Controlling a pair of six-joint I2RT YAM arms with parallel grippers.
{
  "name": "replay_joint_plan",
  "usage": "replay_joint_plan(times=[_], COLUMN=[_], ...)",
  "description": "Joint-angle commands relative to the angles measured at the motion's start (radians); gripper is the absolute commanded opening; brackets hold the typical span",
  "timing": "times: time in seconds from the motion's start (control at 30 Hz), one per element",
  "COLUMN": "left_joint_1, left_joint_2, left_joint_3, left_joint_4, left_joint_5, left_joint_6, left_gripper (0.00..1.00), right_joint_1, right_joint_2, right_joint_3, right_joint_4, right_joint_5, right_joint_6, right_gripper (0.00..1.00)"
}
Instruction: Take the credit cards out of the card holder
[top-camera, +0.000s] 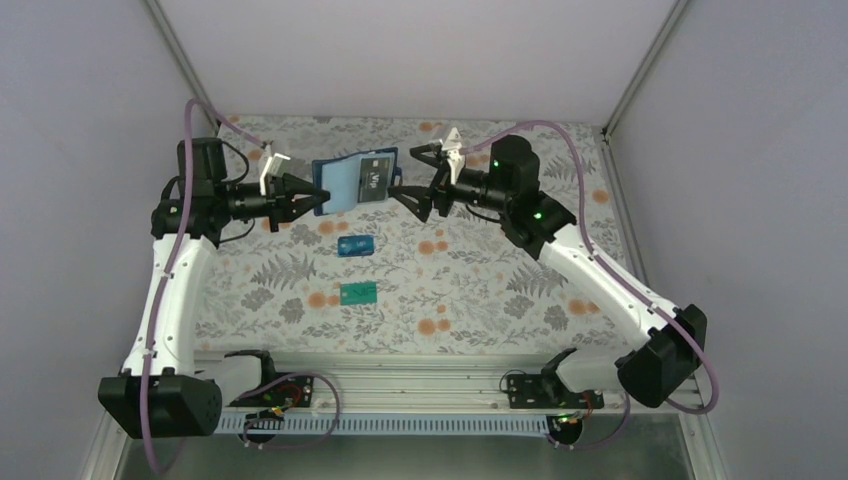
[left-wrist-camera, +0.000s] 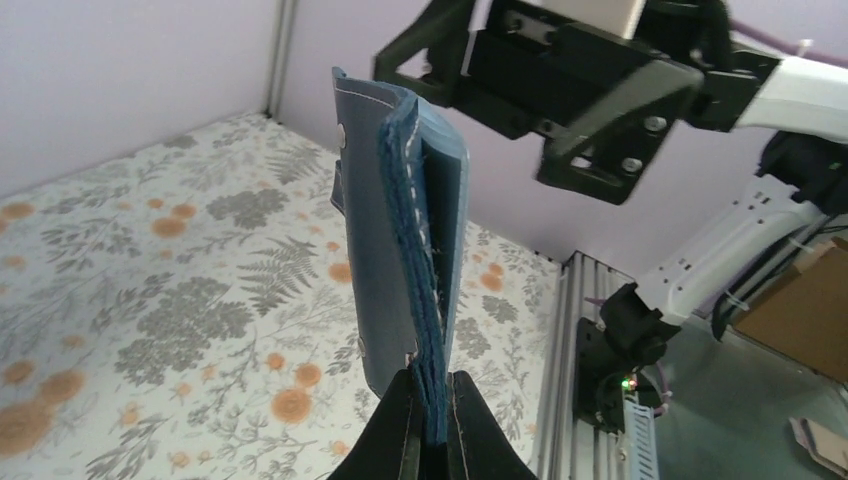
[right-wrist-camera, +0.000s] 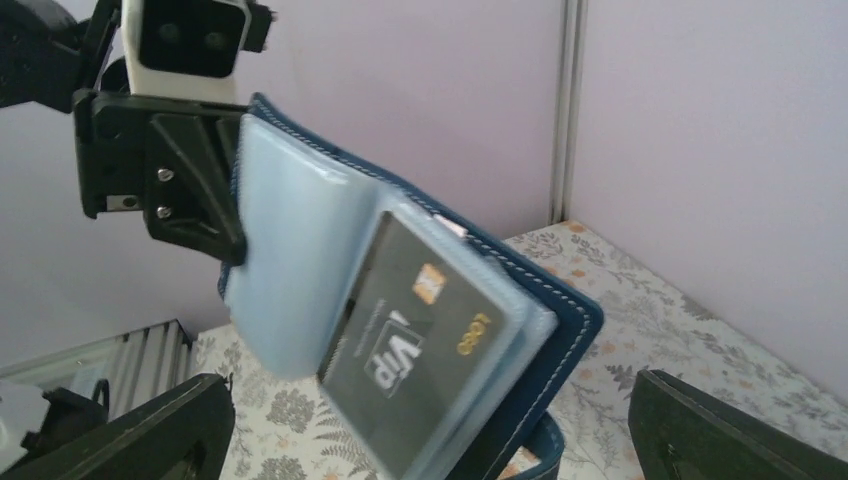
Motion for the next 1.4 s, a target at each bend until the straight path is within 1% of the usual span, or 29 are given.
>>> replay_joint_plan(times=[0.0, 0.1, 0.17, 0.3, 0.37, 0.5, 0.67, 0.7, 0.8, 0.83, 0.87, 0.9, 0.93, 0.97, 1.0, 1.03, 1.07, 1.1, 1.17, 1.23, 1.3, 1.37], left_joint_1=[0.002, 0.002, 0.002, 0.002, 0.002, 0.002, 0.002, 0.002, 0.002, 0.002, 0.003, 0.004, 0.004, 0.005, 0.007, 0.009, 0.012, 0.013, 0.017, 0.019, 0.021, 0.021], left_joint_2=[-0.025, -0.026, -0.028, -0.025, -0.024, -0.022, -0.023, -0.024, -0.026, -0.026, -0.025, -0.023, -0.02, -0.015, -0.009, -0.003, 0.0, 0.002, -0.001, -0.002, -0.003, -0.002], left_joint_3=[0.04, 0.047, 0.05, 0.051, 0.05, 0.046, 0.045, 0.045, 0.039, 0.033, 0.023, 0.007, -0.005, -0.016, -0.024, -0.027, -0.027, -0.025, -0.017, -0.012, -0.014, -0.022], left_joint_4=[-0.032, -0.052, -0.062, -0.068, -0.066, -0.062, -0.057, -0.055, -0.017, 0.012, 0.043, 0.071, 0.091, 0.107, 0.117, 0.125, 0.128, 0.131, 0.134, 0.134, 0.134, 0.135], left_joint_5=[0.122, 0.141, 0.152, 0.159, 0.159, 0.158, 0.151, 0.148, 0.102, 0.058, -0.009, -0.105, -0.215, -0.326, -0.43, -0.5, -0.535, -0.527, -0.466, -0.436, -0.434, -0.402], left_joint_6=[0.077, 0.099, 0.112, 0.118, 0.119, 0.115, 0.108, 0.106, 0.057, 0.018, -0.022, -0.063, -0.093, -0.112, -0.127, -0.137, -0.143, -0.147, -0.15, -0.15, -0.148, -0.141], left_gripper=[0.02, 0.02, 0.02, 0.02, 0.02, 0.02, 0.02, 0.02, 0.03, 0.05, 0.13, 0.23, 0.32, 0.38, 0.41, 0.43, 0.43, 0.44, 0.48, 0.5, 0.5, 0.46], right_joint_1=[-0.016, -0.015, -0.016, -0.016, -0.016, -0.014, -0.014, -0.014, -0.014, -0.015, -0.015, -0.015, -0.016, -0.016, -0.015, -0.015, -0.014, -0.014, -0.013, -0.009, -0.005, 0.009], right_joint_2=[0.043, 0.09, 0.106, 0.131, 0.142, 0.15, 0.138, 0.135, 0.119, 0.113, 0.105, 0.099, 0.093, 0.092, 0.096, 0.106, 0.121, 0.139, 0.172, 0.195, 0.213, 0.239], right_joint_3=[0.016, 0.054, 0.054, 0.072, 0.082, 0.093, 0.101, 0.104, 0.104, 0.103, 0.103, 0.101, 0.101, 0.105, 0.114, 0.133, 0.157, 0.181, 0.213, 0.21, 0.206, 0.222], right_joint_4=[0.078, 0.043, 0.055, 0.055, 0.039, 0.009, -0.016, -0.025, -0.05, -0.06, -0.069, -0.076, -0.085, -0.098, -0.122, -0.159, -0.208, -0.28, -0.37, -0.395, -0.404, -0.411], right_joint_5=[-0.06, -0.097, -0.128, -0.256, -0.315, -0.388, -0.397, -0.391, -0.362, -0.348, -0.331, -0.306, -0.271, -0.217, -0.134, -0.038, 0.082, 0.198, 0.442, 0.605, 0.632, 0.623], right_joint_6=[0.134, 0.137, 0.14, 0.129, 0.106, 0.07, 0.038, 0.033, 0.016, 0.012, 0.01, 0.011, 0.016, 0.026, 0.045, 0.069, 0.094, 0.134, 0.186, 0.2, 0.209, 0.221], right_gripper=[1.0, 1.0, 0.99, 0.92, 0.81, 0.49, 0.08, 0.05, 0.04, 0.04, 0.04, 0.04, 0.04, 0.04, 0.04, 0.04, 0.04, 0.04, 0.04, 0.04, 0.04, 0.04])
